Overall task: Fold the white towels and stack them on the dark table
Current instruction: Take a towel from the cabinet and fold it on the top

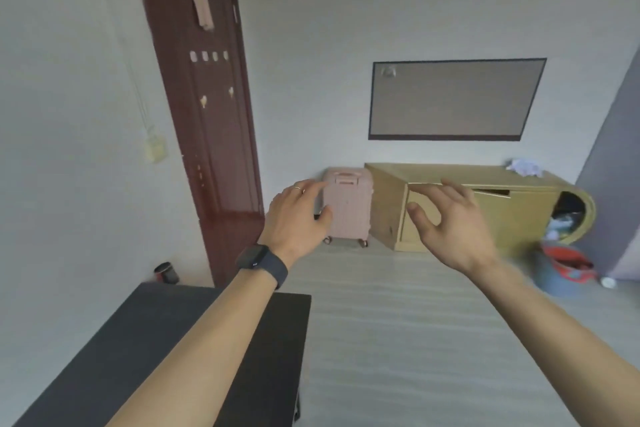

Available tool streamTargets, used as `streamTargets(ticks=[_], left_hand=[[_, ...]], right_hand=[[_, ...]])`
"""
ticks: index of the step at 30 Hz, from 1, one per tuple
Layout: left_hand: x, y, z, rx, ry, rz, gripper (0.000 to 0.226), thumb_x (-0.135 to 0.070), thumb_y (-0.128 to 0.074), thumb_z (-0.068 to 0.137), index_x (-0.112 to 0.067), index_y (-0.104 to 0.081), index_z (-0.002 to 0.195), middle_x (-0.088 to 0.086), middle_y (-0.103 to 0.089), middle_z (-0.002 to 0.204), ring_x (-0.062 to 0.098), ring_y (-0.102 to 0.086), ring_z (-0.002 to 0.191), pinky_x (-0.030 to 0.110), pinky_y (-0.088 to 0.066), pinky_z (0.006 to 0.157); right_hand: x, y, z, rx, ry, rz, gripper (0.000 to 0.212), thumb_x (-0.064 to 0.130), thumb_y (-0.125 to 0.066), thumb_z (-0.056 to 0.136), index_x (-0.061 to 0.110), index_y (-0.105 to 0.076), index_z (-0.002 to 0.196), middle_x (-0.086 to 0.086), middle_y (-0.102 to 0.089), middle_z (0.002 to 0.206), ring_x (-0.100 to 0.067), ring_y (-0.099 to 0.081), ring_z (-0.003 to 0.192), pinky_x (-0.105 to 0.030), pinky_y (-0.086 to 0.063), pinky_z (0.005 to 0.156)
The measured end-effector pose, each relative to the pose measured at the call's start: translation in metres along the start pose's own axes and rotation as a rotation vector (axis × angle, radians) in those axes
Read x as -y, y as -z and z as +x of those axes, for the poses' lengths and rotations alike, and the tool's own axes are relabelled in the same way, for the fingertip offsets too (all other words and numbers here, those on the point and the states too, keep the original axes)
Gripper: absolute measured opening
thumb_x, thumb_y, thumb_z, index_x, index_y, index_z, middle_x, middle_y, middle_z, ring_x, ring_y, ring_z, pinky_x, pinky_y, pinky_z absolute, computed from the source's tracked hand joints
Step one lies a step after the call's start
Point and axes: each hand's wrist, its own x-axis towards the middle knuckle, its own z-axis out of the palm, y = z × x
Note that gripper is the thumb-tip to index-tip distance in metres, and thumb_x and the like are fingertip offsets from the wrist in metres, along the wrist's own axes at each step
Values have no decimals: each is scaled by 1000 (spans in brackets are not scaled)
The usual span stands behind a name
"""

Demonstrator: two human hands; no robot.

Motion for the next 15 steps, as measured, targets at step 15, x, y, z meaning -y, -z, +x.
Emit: streamTargets(ticks=[15], left_hand=[[-248,-191,121,38,-250,-254,47,-30,-55,95,-28,-48,141,-6,-49,145,16,-44,133,33,-37,110]], right_hand=[[-275,162,-16,-216,-194,-284,43,47,-44,89,25,-67,118,4,-69,117,-31,-50,125,-50,-48,95]])
